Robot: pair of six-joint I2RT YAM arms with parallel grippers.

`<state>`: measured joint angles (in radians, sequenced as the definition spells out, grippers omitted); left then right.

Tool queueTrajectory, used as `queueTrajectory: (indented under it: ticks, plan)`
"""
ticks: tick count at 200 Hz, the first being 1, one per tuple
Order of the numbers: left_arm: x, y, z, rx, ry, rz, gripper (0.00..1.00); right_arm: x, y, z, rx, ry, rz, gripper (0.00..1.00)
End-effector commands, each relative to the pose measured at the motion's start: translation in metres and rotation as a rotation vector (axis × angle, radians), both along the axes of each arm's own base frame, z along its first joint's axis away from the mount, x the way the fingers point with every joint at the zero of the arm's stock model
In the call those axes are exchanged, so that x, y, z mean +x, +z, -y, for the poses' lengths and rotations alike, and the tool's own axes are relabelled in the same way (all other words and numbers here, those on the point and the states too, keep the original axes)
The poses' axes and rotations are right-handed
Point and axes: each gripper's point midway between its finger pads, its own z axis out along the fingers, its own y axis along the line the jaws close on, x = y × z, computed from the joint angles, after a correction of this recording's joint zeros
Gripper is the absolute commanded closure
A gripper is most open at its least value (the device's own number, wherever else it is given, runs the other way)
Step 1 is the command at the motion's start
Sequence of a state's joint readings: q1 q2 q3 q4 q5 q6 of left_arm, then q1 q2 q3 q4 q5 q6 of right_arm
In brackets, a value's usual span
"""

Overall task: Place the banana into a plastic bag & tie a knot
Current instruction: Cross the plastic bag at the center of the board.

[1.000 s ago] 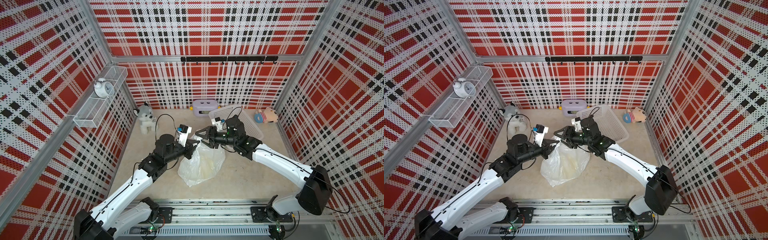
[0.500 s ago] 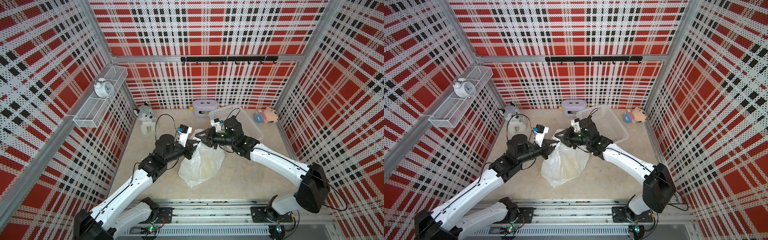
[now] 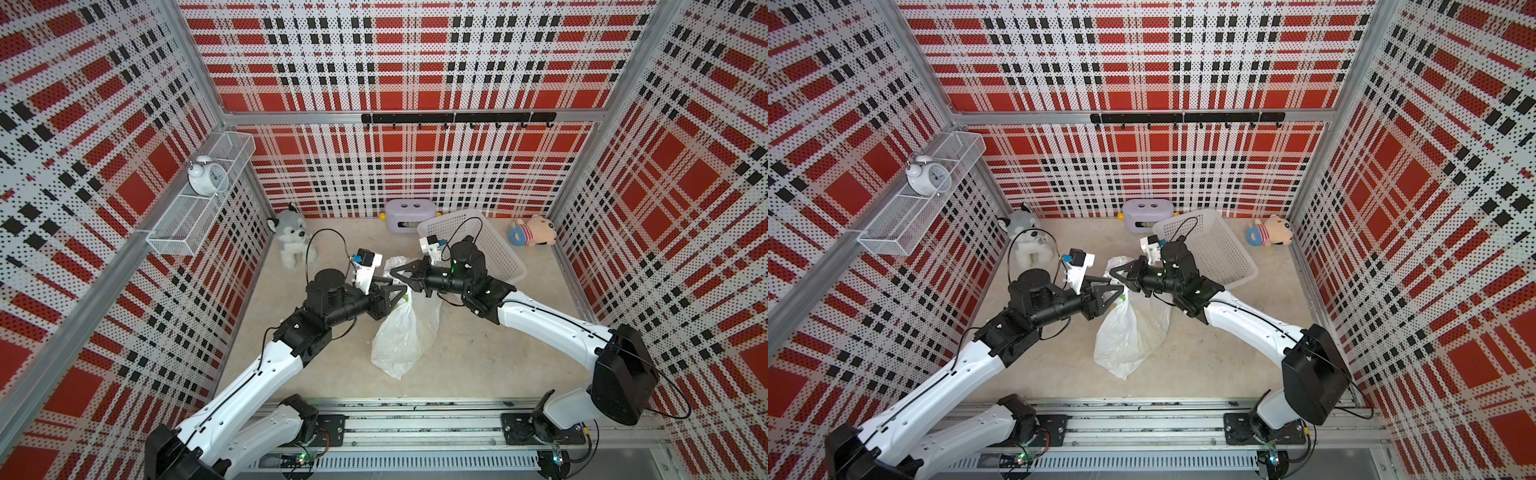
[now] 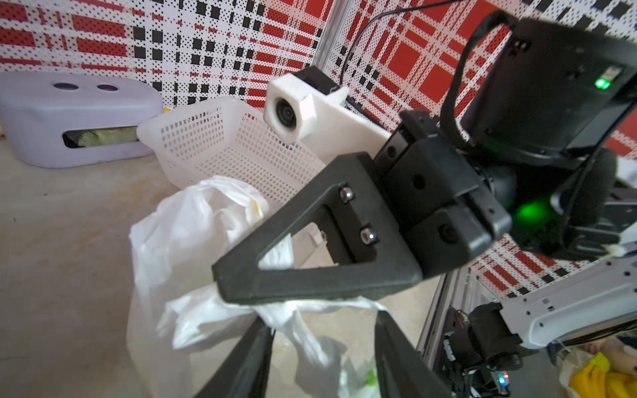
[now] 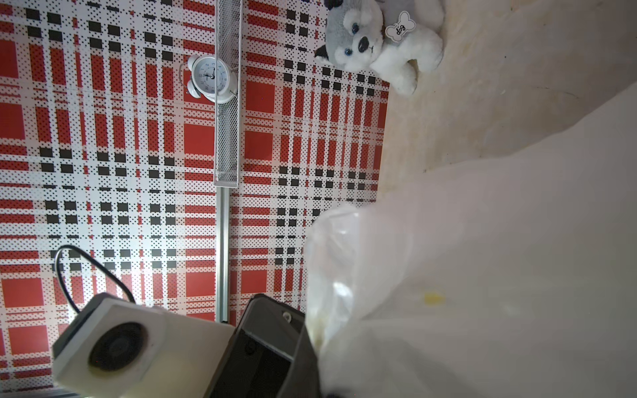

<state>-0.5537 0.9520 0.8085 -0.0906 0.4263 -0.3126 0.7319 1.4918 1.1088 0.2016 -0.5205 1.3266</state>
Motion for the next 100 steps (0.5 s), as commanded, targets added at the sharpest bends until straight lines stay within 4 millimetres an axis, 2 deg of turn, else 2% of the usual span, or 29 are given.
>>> queueTrajectory:
  ticks: [1, 24, 60, 75, 100]
  plan:
    - [-0.009, 0.025, -0.009, -0.069, -0.019, 0.048, 0.41, 0.000, 0.020, 0.010, 0.036, 0.005, 0.172, 1.00]
    - [-0.013, 0.036, -0.024, -0.107, -0.003, 0.063, 0.37, -0.001, 0.014, 0.012, 0.061, 0.024, 0.209, 1.00]
    - [-0.007, 0.034, -0.047, -0.178, 0.041, -0.001, 0.35, -0.007, 0.018, 0.009, 0.099, 0.077, 0.276, 1.00]
    - [-0.005, 0.031, -0.049, -0.225, 0.029, -0.044, 0.39, -0.010, 0.021, 0.009, 0.103, 0.094, 0.309, 1.00]
    - [-0.013, 0.034, -0.044, -0.303, -0.037, -0.078, 0.42, -0.013, 0.023, 0.013, 0.126, 0.126, 0.338, 1.00]
